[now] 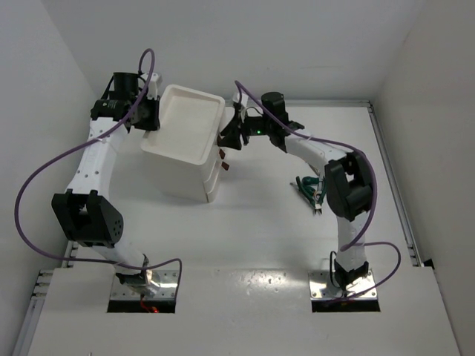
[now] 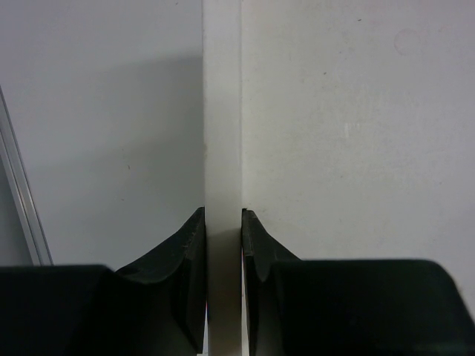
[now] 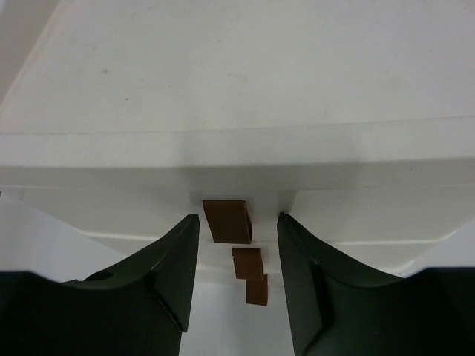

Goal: Sort the tools into containers

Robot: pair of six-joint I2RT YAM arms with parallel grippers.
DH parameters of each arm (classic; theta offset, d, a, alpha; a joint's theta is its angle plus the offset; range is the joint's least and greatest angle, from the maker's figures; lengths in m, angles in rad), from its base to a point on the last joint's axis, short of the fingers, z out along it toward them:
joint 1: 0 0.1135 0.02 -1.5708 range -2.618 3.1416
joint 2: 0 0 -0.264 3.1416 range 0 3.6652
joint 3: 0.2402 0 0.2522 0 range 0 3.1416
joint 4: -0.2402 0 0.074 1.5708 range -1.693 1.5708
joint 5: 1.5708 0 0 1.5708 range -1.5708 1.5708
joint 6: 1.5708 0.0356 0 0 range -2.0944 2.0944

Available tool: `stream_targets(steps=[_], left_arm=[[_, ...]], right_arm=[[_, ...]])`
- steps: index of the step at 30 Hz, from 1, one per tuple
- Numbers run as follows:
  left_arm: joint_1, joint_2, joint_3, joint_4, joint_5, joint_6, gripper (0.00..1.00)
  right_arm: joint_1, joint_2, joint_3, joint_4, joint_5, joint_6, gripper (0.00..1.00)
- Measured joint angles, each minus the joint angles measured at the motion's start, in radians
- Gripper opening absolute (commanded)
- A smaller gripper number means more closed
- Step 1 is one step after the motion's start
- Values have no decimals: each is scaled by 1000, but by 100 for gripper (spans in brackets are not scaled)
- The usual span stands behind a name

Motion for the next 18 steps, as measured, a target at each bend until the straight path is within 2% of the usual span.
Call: stream_targets(steps=[6, 8, 10, 18], left_arm=[[0, 0, 0, 1, 0, 0, 0], [0, 1, 0, 1, -1, 0, 0], [0, 1, 0, 3, -2, 0, 0], [-3, -6, -15, 24, -17, -12, 0]], right_arm=[[5, 18, 32, -38, 23, 1, 31], [7, 19, 35, -53, 25, 3, 12], [13, 20, 36, -62, 23, 3, 0], [13, -26, -21, -44, 72, -4, 0]])
